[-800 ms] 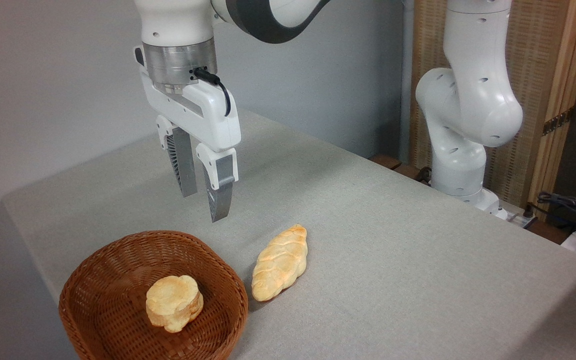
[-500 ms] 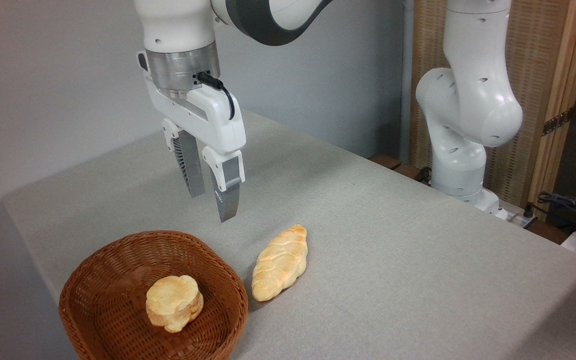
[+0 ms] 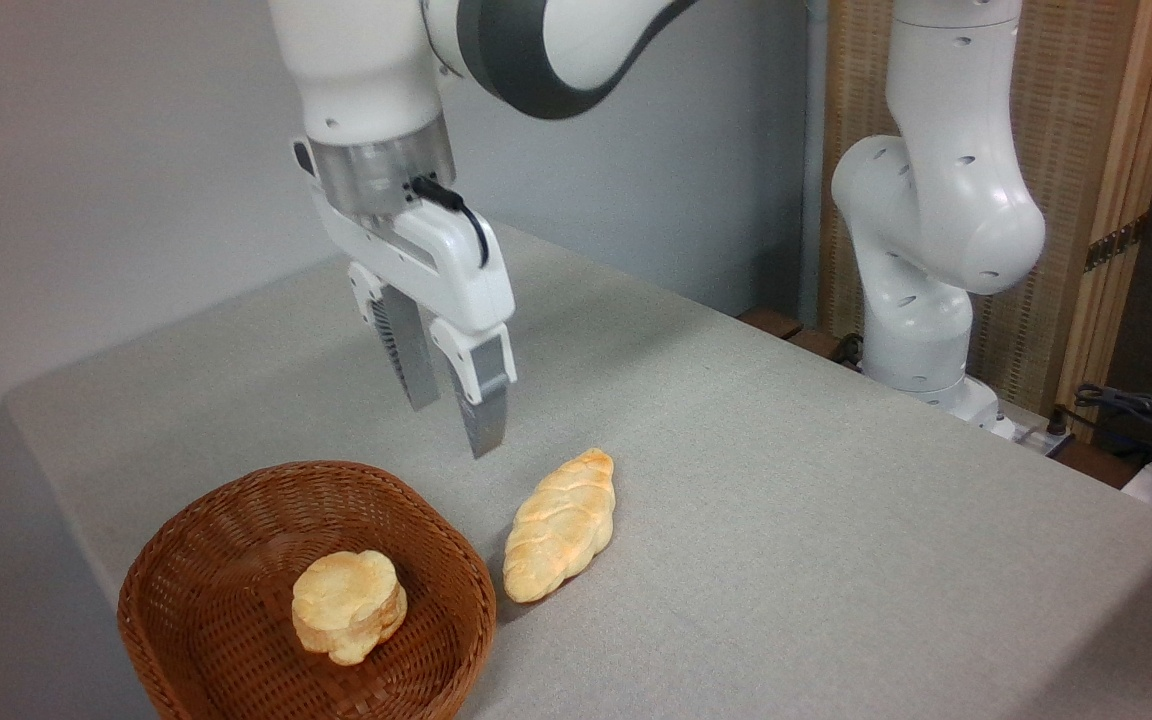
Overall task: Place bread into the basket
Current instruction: 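Lower the open gripper down onto the elongated golden bread roll, then close the gripper around the middle of the elongated bread roll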
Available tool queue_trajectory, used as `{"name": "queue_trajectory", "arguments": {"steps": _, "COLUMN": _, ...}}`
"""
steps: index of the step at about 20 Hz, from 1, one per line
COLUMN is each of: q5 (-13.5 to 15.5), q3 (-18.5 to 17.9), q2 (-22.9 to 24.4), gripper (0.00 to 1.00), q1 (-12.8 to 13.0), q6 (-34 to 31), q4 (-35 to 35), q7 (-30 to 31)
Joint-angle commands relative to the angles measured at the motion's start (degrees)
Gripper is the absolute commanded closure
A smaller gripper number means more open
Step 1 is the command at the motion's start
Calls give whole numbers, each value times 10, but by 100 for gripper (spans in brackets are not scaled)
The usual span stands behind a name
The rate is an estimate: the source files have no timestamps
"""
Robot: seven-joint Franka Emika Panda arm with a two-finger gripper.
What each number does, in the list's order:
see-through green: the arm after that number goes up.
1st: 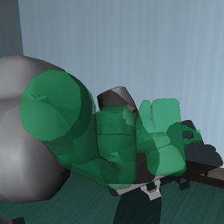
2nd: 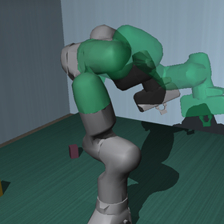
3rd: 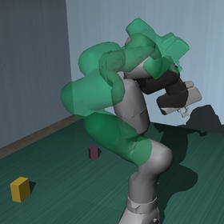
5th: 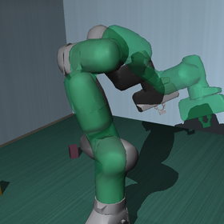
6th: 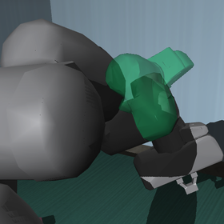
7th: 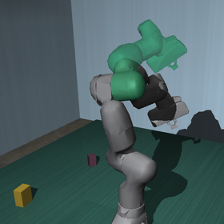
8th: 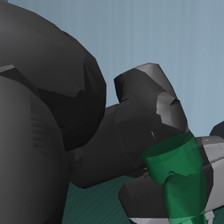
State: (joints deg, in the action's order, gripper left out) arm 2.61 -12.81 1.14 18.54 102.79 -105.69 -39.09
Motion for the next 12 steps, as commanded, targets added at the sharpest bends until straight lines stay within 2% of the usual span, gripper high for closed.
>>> {"name": "queue_trajectory", "arguments": {"steps": 1, "q5": 3, "q3": -31, "q2": 22, "gripper": 0, "q1": 1, "q6": -6, "q4": -44, "q7": 9}}
{"name": "queue_trajectory", "arguments": {"steps": 6, "q5": 1, "q3": -37, "q2": 17, "gripper": 0, "q1": -2, "q6": 11, "q4": -85, "q7": 2}}
{"name": "queue_trajectory", "arguments": {"steps": 7, "q5": 2, "q3": -48, "q2": 14, "gripper": 0, "q1": -3, "q6": 19, "q4": -87, "q7": 4}}
{"name": "queue_trajectory", "arguments": {"steps": 12, "q5": 2, "q3": -48, "q2": -15, "gripper": 0, "q1": 4, "q6": 60, "q4": -101, "q7": 5}}
